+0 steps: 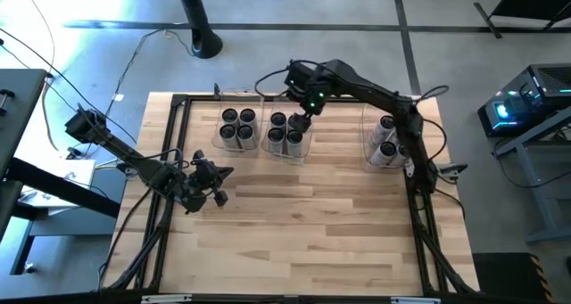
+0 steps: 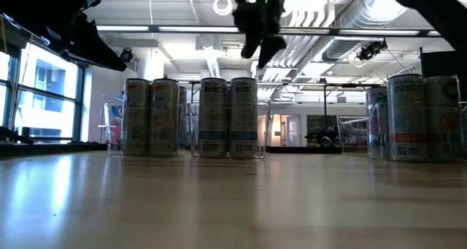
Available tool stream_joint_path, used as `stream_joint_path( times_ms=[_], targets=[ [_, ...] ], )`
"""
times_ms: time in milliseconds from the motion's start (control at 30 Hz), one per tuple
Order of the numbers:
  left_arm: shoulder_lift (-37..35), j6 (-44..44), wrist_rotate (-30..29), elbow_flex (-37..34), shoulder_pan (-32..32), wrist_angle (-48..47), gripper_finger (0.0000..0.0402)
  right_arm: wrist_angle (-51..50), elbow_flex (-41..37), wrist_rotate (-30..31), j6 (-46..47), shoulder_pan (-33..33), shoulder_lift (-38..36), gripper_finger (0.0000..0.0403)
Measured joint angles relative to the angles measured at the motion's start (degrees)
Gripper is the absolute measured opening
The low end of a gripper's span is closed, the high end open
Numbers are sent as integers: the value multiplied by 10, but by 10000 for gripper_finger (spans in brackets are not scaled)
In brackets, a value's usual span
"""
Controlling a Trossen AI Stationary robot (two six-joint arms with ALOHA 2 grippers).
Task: Sort soda cans
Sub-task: Adjust the transparent bins
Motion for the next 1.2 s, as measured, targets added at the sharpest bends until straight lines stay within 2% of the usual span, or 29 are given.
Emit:
stream_joint_path(
  times_ms=[100, 233, 400, 567, 700, 800, 900, 1067, 1200],
  targets=[
    [0, -10, 4, 0, -1, 0, 0, -30, 0, 76, 5, 41, -33, 305],
    [0, -19, 5, 0, -7, -2, 0, -67, -2, 173, 43, 132, -59, 305],
    [0, -30, 4, 0, -23, -1, 0, -63, -71, 150, 60, 248, -95, 305],
    [0, -30, -1, 0, -42, -1, 0, -65, -228, 157, 147, 341, -154, 304],
    [0, -30, -3, 0, -50, -1, 0, -67, -374, 170, 247, 381, -231, 292],
    [0, -26, -10, 0, -51, -1, 0, -68, -472, 200, 308, 379, -286, 276],
    [0, -24, -14, 0, -50, -1, 0, -59, -556, 208, 332, 350, -328, 262],
    [0, -19, -15, 0, -49, -1, 0, 6, -646, 210, 288, 279, -344, 254],
    [0, -19, -10, 0, -49, -1, 0, 30, -683, 208, 253, 235, -338, 254]
  ],
)
